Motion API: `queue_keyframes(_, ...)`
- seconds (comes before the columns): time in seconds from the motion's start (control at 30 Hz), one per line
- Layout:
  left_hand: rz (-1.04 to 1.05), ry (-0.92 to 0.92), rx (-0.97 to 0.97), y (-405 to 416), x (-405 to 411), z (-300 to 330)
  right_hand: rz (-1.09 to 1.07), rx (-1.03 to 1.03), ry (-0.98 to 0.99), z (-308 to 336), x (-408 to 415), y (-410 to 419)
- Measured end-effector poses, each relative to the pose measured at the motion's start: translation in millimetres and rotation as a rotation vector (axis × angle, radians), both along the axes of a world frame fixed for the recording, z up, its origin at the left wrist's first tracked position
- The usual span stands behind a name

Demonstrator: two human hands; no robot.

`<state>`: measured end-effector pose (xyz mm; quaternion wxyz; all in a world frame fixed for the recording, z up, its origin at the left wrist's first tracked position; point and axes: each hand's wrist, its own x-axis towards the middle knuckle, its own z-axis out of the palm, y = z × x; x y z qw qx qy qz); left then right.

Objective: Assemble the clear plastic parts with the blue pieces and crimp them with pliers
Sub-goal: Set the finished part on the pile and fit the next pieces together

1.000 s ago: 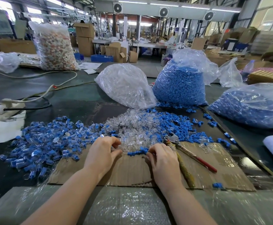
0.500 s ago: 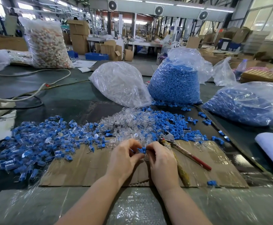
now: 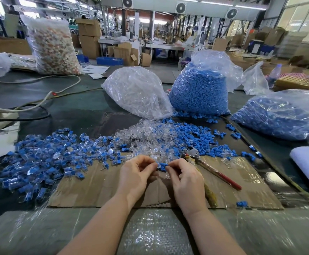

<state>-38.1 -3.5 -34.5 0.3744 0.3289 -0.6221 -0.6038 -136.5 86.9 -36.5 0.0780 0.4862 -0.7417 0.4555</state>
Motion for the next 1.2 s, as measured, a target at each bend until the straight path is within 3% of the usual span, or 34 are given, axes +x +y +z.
queue_keyframes(0.23, -0.046, -0.002, -0.034, 0.8, 1.4, 2.1, 0.022, 0.038, 0.038, 2.2, 2.0, -0.9)
queue_keyframes(0.4, -0.109, -0.077, -0.161, 2.4, 2.4, 1.2, 0.017, 0.078, 0.012, -1.1, -0.2, -0.4)
queue_keyframes(0.87, -0.097, -0.037, -0.068, 1.3, 1.9, 2.7, 0.182, -0.016, -0.002, 2.5, -1.2, -0.1)
queue_keyframes(1.2, -0.105, -0.048, -0.082, 2.5, 2.9, 4.0, 0.186, -0.015, 0.006, 2.4, -0.5, 0.4)
